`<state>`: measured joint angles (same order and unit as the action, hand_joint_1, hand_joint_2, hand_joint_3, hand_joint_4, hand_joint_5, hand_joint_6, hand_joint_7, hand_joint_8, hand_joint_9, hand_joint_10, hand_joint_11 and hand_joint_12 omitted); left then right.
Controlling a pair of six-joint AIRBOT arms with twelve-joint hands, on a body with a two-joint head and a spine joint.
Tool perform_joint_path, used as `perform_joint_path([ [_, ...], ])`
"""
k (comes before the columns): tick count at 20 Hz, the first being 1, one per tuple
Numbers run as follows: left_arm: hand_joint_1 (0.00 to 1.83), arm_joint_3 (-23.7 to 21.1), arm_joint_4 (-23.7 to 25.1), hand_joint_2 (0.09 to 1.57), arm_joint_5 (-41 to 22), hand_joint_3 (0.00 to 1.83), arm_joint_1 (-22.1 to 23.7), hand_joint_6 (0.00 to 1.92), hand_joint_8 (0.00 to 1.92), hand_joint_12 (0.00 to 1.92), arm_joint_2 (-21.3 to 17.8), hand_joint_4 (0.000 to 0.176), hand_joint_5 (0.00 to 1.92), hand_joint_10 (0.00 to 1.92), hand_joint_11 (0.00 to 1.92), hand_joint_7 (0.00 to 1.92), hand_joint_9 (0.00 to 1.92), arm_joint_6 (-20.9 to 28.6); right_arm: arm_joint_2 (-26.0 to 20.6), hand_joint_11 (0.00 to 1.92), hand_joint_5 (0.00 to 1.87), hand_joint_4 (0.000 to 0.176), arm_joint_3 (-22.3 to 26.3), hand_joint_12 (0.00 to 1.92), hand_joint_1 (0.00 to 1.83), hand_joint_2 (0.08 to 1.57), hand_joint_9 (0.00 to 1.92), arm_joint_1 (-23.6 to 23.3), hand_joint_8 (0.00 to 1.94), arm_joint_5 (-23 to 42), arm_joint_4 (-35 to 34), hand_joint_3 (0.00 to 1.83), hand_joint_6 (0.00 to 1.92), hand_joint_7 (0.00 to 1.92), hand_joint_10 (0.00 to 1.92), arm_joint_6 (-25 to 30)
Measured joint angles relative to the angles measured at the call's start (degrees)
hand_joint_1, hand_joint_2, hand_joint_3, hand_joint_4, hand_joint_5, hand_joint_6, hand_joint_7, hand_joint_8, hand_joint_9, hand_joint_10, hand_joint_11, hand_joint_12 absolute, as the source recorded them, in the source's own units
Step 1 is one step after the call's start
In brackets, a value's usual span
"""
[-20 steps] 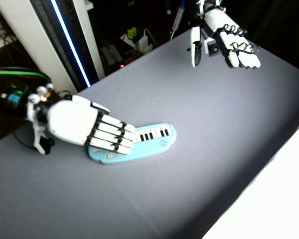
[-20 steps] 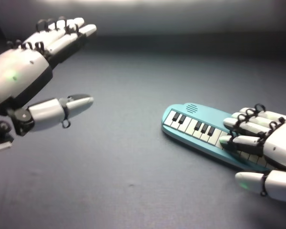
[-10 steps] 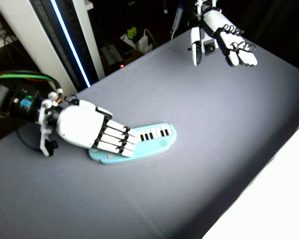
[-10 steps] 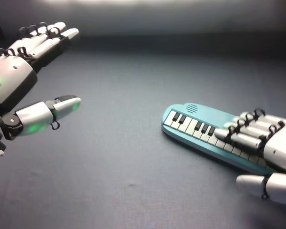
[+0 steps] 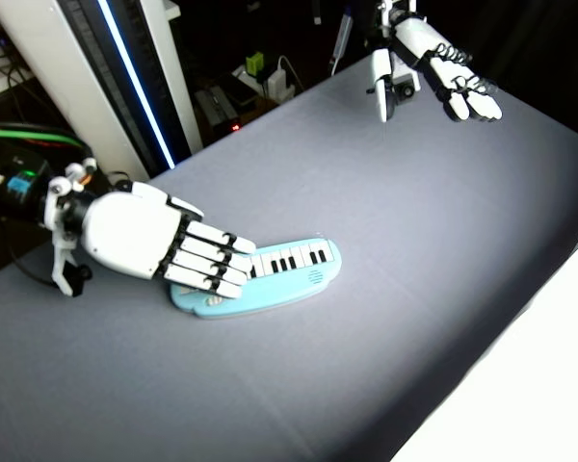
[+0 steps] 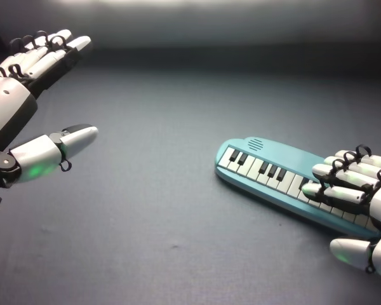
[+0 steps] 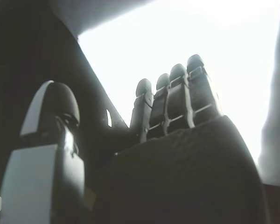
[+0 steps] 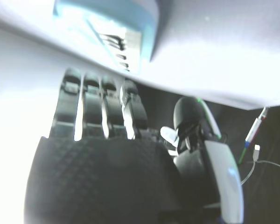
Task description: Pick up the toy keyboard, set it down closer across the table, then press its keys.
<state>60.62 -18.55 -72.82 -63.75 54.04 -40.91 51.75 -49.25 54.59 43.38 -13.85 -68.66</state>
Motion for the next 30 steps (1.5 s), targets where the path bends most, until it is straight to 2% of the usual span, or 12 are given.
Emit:
perform_joint_path([
  [2,0.68,0.0,-0.1,1.29,0.0,0.0,0.0,0.0,0.0,0.0,0.0,0.022,0.11,0.0,0.0,0.0,0.0,0.0,-0.1,0.0,0.61,0.0,0.0,0.0,0.0,1.35,0.0,0.6,0.01,0.4,-0.1,0.0,0.03,0.1,0.0,0.0],
  [8,0.68,0.0,-0.1,1.29,-0.1,0.0,-0.1,0.0,0.0,0.0,0.0,0.027,0.1,0.0,0.0,0.0,0.0,0.0,-0.1,0.0,0.01,0.034,0.0,0.0,0.0,1.41,0.0,1.3,0.0,0.4,-0.6,0.02,0.0,0.0,0.0,0.0],
  [10,0.68,-0.1,-0.1,1.29,-0.2,0.0,-0.1,0.0,0.0,0.0,0.0,0.031,0.1,0.0,0.0,0.0,0.0,0.0,-0.5,0.0,0.0,0.007,0.0,0.0,0.0,1.42,0.0,1.3,0.0,0.5,-0.9,0.02,0.0,0.0,0.0,0.0],
  [12,0.7,-0.4,-0.3,1.29,-0.2,0.0,-0.1,0.0,0.0,0.0,0.0,0.031,0.07,0.0,0.0,0.0,0.0,0.0,-1.9,0.0,0.0,0.057,0.9,0.0,0.0,1.42,0.0,1.3,0.0,2.6,-1.1,0.01,0.0,0.0,0.0,0.0],
  [14,0.69,-0.4,-0.3,1.29,-0.4,0.0,-0.1,0.0,0.0,0.0,0.0,0.038,0.06,0.0,0.0,0.0,0.0,0.0,-3.4,0.0,0.0,0.057,1.9,0.0,0.0,1.41,0.0,1.3,0.0,5.6,-1.1,0.01,0.0,0.0,0.0,0.1],
  [17,0.66,-0.8,-0.6,1.32,-1.6,0.01,-0.9,0.0,0.0,0.0,-0.2,0.017,0.04,0.0,0.0,0.0,0.0,0.0,-6.0,0.0,0.0,0.13,3.8,0.0,0.0,1.4,0.0,2.1,0.0,12.5,-1.2,0.0,0.0,0.0,0.0,0.3],
  [19,0.72,-1.2,-0.6,1.32,-2.6,0.0,-1.5,0.0,0.0,0.0,-0.7,0.011,0.0,0.0,0.0,0.0,0.0,0.1,-7.5,0.0,0.0,0.143,4.4,0.0,0.05,1.37,0.0,3.6,0.0,16.8,-0.5,0.0,0.0,0.0,0.0,2.6],
  [20,0.66,-1.4,-0.9,1.33,-3.1,0.01,-1.5,0.0,0.0,0.0,-0.8,0.039,0.0,0.0,0.0,0.0,0.0,0.0,-8.0,0.0,0.0,0.151,4.4,0.0,0.04,1.38,0.0,4.0,0.0,18.4,-0.6,0.0,0.0,0.0,0.0,4.1],
  [23,0.57,-1.6,-0.9,1.37,-5.4,0.02,-1.7,0.0,0.0,0.0,-1.2,0.043,0.0,0.0,0.0,0.0,0.0,0.1,-9.1,0.0,0.0,0.138,4.3,0.0,0.23,1.42,0.0,4.7,0.0,24.1,-1.3,0.0,0.0,0.0,0.0,5.7],
  [24,0.43,-2.3,-1.5,1.39,-7.3,0.02,-2.5,0.0,0.0,0.0,-1.5,0.055,0.0,0.0,0.0,0.0,0.0,0.1,-9.5,0.0,0.0,0.087,4.3,0.0,0.25,1.41,0.0,4.8,0.0,26.5,-1.5,0.0,0.0,0.0,0.0,5.9],
  [26,0.45,-3.0,-2.0,1.42,-10.3,0.03,-3.7,0.0,0.0,0.0,-1.9,0.073,0.0,0.0,0.0,0.0,0.0,0.0,-9.9,0.0,0.0,0.067,4.8,0.0,0.22,1.38,0.0,4.8,0.0,29.9,-1.6,0.0,0.0,0.0,0.0,5.9],
  [30,0.46,-4.6,-3.8,1.46,-18.3,0.02,-4.6,0.0,0.0,0.02,-2.9,0.03,0.0,0.0,0.0,0.0,0.0,-0.8,-12.0,0.0,0.0,0.027,5.9,0.0,0.26,1.42,0.0,5.4,0.0,38.0,-1.2,0.01,0.0,0.0,0.0,5.9],
])
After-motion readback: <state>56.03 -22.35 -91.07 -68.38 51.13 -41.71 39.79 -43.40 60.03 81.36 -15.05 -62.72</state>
